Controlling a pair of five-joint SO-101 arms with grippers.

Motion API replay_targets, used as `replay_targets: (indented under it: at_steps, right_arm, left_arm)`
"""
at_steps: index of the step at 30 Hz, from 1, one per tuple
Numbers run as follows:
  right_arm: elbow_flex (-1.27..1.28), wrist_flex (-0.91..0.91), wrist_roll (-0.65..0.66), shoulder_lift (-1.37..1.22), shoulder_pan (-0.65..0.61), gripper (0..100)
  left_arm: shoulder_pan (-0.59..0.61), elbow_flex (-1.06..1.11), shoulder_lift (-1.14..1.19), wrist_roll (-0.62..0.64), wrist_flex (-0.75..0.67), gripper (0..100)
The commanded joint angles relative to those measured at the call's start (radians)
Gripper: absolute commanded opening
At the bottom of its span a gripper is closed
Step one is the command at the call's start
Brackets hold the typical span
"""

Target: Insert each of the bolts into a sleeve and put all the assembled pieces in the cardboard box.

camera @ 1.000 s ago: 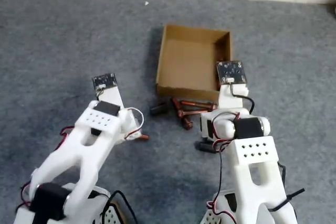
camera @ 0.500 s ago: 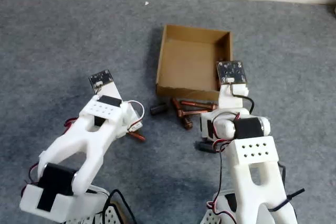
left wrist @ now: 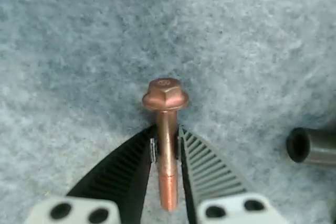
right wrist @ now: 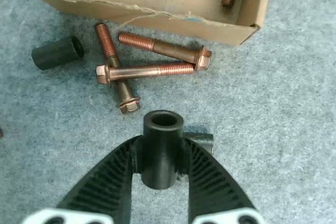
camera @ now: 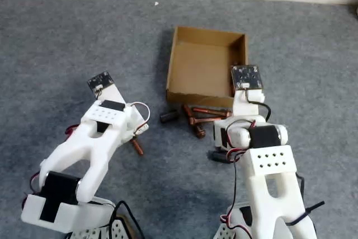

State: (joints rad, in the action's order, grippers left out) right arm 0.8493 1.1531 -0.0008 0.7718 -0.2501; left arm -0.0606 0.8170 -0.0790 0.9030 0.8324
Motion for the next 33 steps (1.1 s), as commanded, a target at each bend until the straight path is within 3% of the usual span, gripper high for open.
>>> replay_targets:
  at_steps: [1,10,16,22,28,33]
  right_arm:
    - [-0.002,-0.025,0.009,0.039,0.013,0.5]
    - [-0.004,-0.024,0.003,0.047,0.013,0.5]
    - [0.081,-0.047,0.008,0.259,0.005,0.5]
    - [0.211,-0.163,0.008,0.44,0.005,0.5]
    - [0.309,-0.242,0.005,0.539,-0.005,0.5]
    - [0.371,-0.3,0.008,0.639,-0.087,0.5]
  left_arm:
    - [0.025,-0.015,-0.008,-0.009,-0.015,0]
    - [0.021,-0.024,-0.378,-0.175,0.021,0]
    - [0.016,0.012,-0.67,-0.308,0.017,0]
    - [-0.087,0.099,-0.897,-0.408,0.017,0]
    - [-0.188,0.153,-1.102,-0.414,0.015,0]
    - [-0.271,0.232,-1.23,-0.414,-0.1,0]
